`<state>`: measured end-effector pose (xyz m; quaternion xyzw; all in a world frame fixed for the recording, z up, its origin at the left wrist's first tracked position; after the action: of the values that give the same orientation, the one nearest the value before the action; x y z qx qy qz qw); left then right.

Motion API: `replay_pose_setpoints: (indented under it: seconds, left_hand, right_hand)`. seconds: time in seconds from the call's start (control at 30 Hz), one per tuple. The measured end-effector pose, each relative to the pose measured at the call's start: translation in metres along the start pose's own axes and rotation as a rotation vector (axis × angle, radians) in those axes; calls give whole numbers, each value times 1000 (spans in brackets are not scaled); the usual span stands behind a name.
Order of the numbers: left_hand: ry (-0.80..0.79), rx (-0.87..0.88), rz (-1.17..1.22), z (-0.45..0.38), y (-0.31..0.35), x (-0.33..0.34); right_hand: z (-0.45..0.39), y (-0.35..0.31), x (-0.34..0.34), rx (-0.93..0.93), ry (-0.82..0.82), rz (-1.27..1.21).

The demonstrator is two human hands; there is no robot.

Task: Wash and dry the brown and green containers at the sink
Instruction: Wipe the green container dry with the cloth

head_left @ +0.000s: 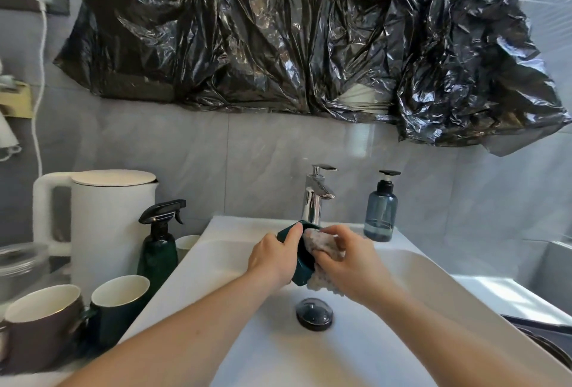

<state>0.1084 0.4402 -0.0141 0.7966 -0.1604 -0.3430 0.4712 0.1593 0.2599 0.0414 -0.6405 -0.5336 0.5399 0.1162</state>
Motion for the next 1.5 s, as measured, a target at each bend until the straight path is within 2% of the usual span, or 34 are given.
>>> replay_pose_setpoints:
  seconds: [0.2,0.3,0.43,0.63,0.87,0.97,1.07,1.23,1.37,1.5]
  left_hand:
    - [-93,40,-19,7,8,11]
    - [-124,34,-42,9,7,11]
    - [-86,27,-30,7,6,3]
    - [-28,49,-41,5,8,-6]
    - [-61,120,-36,6,14,1]
    - [-106,131,-36,9,17,10]
    - [-128,113,-11,11,17,12]
    - [-98,106,-8,9,15,4]
    - [-56,128,-27,3,14,-2]
    - [-13,177,-124,1,16,-9]
  right_hand:
    - [4,-9,29,-141,-128,212]
    - [11,-15,37,-225,-226,197]
    - [16,-18,42,-242,-318,168]
    - [15,-12,39,-212,-246,363]
    - [7,-7,23,-169,-108,599]
    - [9,-8,26,-225,-95,553]
    - [15,-13,34,-309,-175,413]
    - [22,-23,39,-317,-299,309]
    - [22,-26,36,-277,-261,364]
    - [19,-14,31,-177,-199,552]
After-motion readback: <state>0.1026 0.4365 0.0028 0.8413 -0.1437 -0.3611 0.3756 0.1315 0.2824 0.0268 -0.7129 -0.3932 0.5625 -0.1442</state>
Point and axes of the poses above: each hand's wrist, its own z-axis away from the middle knuckle, its own x-axis out of the palm, y = z × x, the point moved 9 cm from there along -z, towards the middle knuckle, and after that the axes turned 12 degrees about x, right-handed, at the moved point
